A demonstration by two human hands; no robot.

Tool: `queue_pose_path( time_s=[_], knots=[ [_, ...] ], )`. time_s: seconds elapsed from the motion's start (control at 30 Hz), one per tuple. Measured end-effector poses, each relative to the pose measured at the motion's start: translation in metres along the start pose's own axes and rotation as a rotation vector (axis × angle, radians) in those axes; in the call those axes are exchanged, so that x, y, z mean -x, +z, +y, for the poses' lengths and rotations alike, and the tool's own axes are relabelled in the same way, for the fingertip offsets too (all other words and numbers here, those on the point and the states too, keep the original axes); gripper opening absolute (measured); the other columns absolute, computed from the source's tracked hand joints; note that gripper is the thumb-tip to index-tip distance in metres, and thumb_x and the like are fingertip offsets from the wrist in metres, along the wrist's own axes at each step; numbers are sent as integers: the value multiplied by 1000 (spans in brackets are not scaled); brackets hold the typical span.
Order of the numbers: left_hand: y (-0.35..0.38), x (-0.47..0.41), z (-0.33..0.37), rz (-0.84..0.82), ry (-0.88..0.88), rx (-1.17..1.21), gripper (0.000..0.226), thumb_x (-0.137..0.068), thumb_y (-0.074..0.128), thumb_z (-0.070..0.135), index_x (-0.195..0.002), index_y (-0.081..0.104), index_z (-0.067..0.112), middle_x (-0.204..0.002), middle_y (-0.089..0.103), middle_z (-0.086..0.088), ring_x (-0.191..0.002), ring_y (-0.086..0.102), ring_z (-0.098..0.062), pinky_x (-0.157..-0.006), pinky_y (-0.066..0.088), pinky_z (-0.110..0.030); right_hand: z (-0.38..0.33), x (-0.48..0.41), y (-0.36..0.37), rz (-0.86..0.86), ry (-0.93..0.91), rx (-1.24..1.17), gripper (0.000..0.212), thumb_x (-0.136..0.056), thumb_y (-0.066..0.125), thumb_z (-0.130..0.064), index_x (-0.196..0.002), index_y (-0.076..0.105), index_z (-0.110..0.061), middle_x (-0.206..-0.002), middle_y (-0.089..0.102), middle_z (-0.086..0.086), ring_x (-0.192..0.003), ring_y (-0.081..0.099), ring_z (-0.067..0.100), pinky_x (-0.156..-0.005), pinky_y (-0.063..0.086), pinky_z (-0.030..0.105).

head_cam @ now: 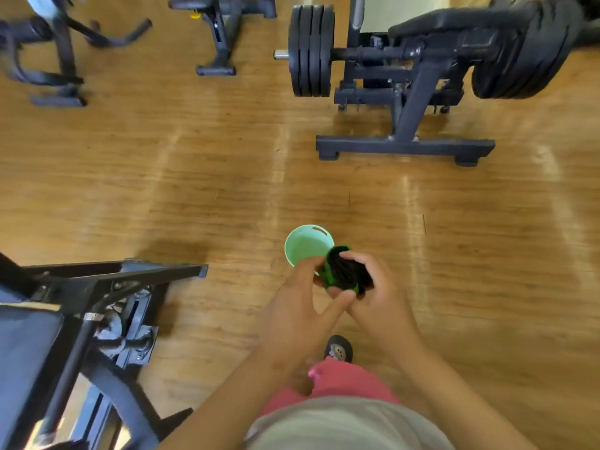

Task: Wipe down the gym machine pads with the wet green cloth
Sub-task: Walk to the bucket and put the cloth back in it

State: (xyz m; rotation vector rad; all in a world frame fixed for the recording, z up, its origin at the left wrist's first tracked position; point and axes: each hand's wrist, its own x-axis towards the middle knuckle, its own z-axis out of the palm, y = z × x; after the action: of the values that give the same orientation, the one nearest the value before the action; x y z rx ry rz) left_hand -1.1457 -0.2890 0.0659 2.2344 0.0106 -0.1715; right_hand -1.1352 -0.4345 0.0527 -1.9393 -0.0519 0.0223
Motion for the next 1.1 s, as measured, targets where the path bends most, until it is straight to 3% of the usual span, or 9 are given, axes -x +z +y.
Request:
queue_pose_path(
  time_s=[0.17, 0.23, 0.37, 0.53, 0.67, 0.8, 0.87, 1.03, 1.1],
  knots=[
    [-2, -15, 15, 60, -107, 143, 72, -63, 65, 67, -126, 47, 37, -116, 56, 21, -104, 55, 1, -88, 51, -33, -4, -18, -11, -113, 12, -121, 57, -76, 77, -8, -115, 56, -44, -107, 64, -20, -92, 63, 7, -77, 47, 14],
    [-3, -22, 16, 78, -117, 187, 63, -66, 69, 58, -122, 51, 35, -112, 58, 19, -100, 57, 2, -87, 51, -30, -5, -23, -15, -147, 5, -113, 56, -77, 73, -4, -111, 58, -45, -108, 63, -22, -89, 63, 8, -75, 48, 15],
    [-4, -40, 17, -7, -88, 253, 43, -73, 66, 44, -113, 59, 29, -103, 64, 14, -94, 61, -3, -82, 51, -27, -3, -30, -25, -117, 32, -140, 34, -75, 77, -21, -96, 62, -41, -98, 65, -14, -80, 62, 14, -72, 52, 24],
    [-14, -73, 16, -183, -130, 645, 14, -84, 60, 7, -93, 66, 15, -79, 67, 14, -78, 60, -3, -71, 46, -16, -3, -46, -43, -21, 179, -452, 22, -73, 78, -6, -76, 67, -24, -78, 67, -8, -72, 63, 7, -61, 50, 19],
    [-24, -92, 10, -299, -243, 962, 42, -72, 52, 18, -107, 64, -2, -95, 69, -7, -89, 64, -15, -71, 50, -21, -11, -55, -41, -21, 308, -790, 16, -73, 76, -10, -71, 70, -25, -75, 65, 1, -63, 59, 13, -52, 50, 24],
    [-40, -98, 0, -266, -195, 740, 46, -72, 65, 41, -114, 65, 22, -119, 66, -2, -108, 62, -16, -88, 49, -31, -20, -66, -28, -17, 305, -779, 18, -77, 66, -10, -72, 70, -27, -77, 66, 1, -67, 59, 14, -56, 51, 25],
    [-49, -98, -1, -190, -124, 576, 52, -66, 71, 51, -114, 61, 33, -118, 64, 10, -110, 60, -11, -86, 50, -26, -23, -72, -22, -25, 264, -724, 16, -81, 68, -10, -78, 69, -26, -84, 68, 3, -73, 62, 16, -60, 53, 30],
    [-62, -105, -3, -38, 214, 238, 62, -70, 77, 38, -125, 50, 34, -123, 51, 17, -112, 52, -1, -89, 44, -14, -31, -83, -9, 21, 251, -720, 10, -79, 68, -10, -83, 67, -18, -87, 68, 6, -76, 64, 18, -62, 53, 28],
    [-66, -111, -5, -48, 102, 349, 65, -65, 79, 41, -123, 51, 38, -121, 54, 16, -108, 56, -4, -87, 48, -21, -32, -86, -5, 54, 257, -793, 11, -77, 63, -10, -80, 66, -20, -87, 68, 6, -77, 64, 18, -64, 54, 27]
  ],
)
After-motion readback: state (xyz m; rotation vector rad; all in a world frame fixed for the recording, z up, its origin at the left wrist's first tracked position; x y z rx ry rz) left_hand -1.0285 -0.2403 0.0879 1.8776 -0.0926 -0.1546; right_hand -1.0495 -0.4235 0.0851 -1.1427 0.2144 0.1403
